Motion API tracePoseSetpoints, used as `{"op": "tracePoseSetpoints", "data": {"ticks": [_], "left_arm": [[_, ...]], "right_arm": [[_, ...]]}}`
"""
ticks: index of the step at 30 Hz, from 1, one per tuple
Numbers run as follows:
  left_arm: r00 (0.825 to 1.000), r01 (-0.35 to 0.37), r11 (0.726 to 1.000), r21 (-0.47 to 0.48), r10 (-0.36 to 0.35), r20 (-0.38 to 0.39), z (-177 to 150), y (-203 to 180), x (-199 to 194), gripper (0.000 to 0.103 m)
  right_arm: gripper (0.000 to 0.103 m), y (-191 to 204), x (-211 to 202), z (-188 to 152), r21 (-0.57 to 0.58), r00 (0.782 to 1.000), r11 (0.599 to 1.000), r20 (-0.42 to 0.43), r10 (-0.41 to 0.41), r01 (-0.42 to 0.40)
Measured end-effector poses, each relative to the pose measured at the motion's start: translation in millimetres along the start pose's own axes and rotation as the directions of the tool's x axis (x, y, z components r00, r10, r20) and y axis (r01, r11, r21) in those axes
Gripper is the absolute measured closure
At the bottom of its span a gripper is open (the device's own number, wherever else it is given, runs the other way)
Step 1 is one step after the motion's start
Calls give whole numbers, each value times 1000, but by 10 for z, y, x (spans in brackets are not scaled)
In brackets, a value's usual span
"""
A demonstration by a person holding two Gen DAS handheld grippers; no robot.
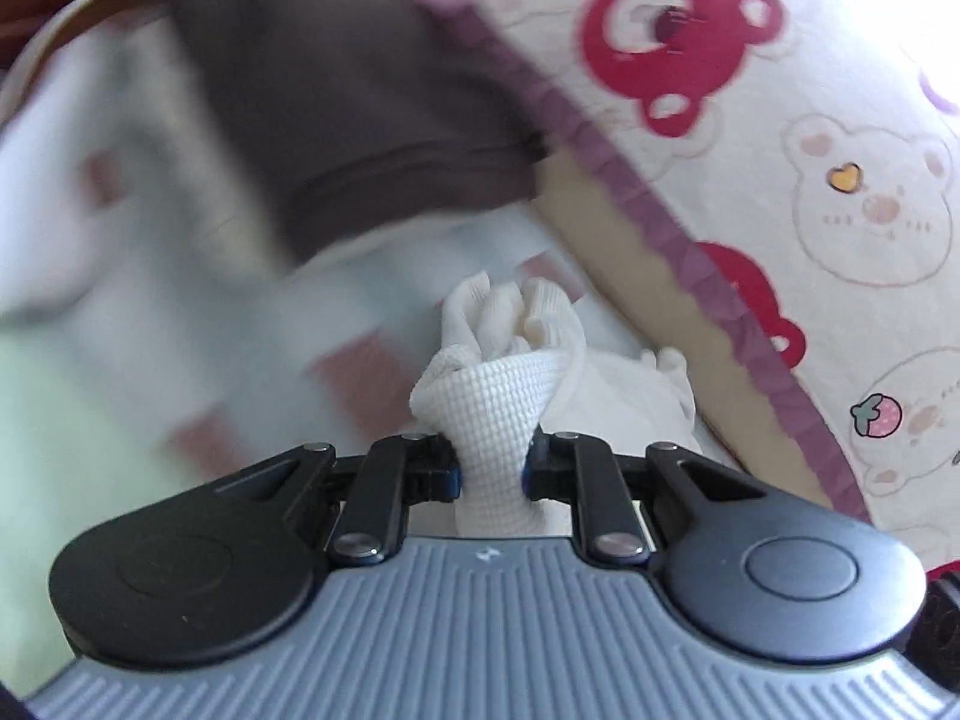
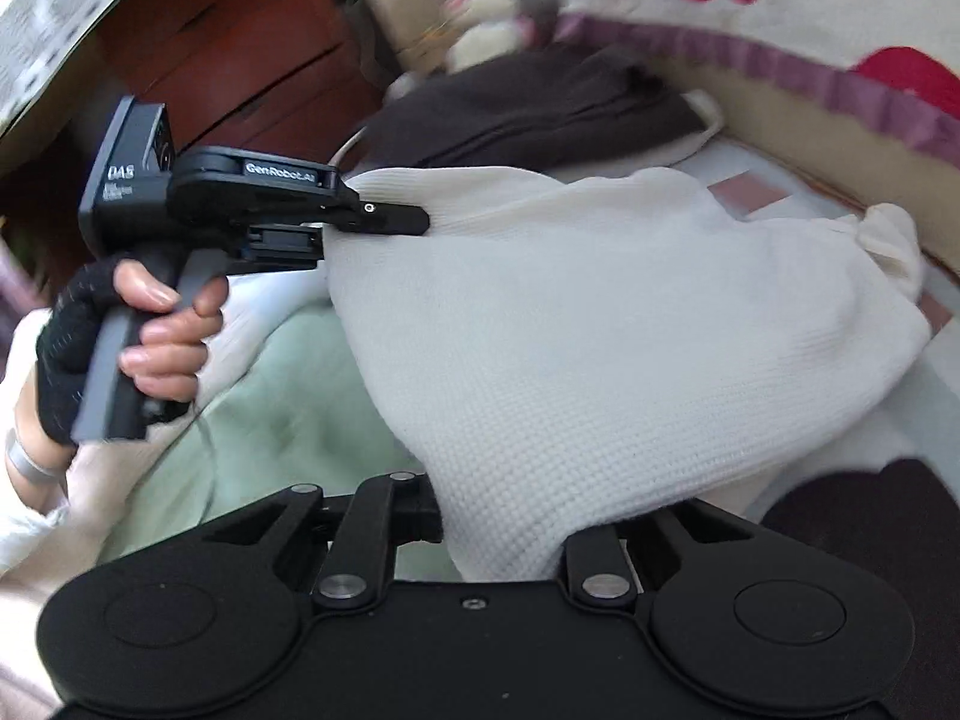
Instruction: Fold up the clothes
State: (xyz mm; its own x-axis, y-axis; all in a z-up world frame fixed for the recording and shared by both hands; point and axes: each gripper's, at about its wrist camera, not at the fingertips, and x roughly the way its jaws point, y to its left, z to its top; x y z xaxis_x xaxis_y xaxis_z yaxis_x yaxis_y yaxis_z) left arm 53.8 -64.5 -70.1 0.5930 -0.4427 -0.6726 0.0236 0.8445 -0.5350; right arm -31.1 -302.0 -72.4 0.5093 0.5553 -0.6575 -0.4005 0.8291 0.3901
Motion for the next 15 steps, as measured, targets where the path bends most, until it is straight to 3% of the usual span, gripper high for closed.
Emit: {"op": "tracePoseSetpoints", "data": {"ticks": [2,6,11,13,15], "left_arm": [[999,-37,999,2,37,1,-113,25,-303,87],[994,-108,993,52,109,-22,-276,183,-426,86],[979,-194,974,116,200,-45,-481,380,-579,88],[970,-227,963,143,236,-53,-562,459,-640,88],[960,-259,951,169,272,-59,-644,538,-702,89]], "right_arm": [[83,274,-47,-106,-24,998,999,-53,30,-31],[83,578,188,-427,-65,990,998,-141,0,-9],[83,759,43,-653,-4,997,1000,-76,-31,31],[79,771,72,-697,-35,989,994,-99,-107,104],[79,723,175,-821,14,982,988,-114,-153,156]]}}
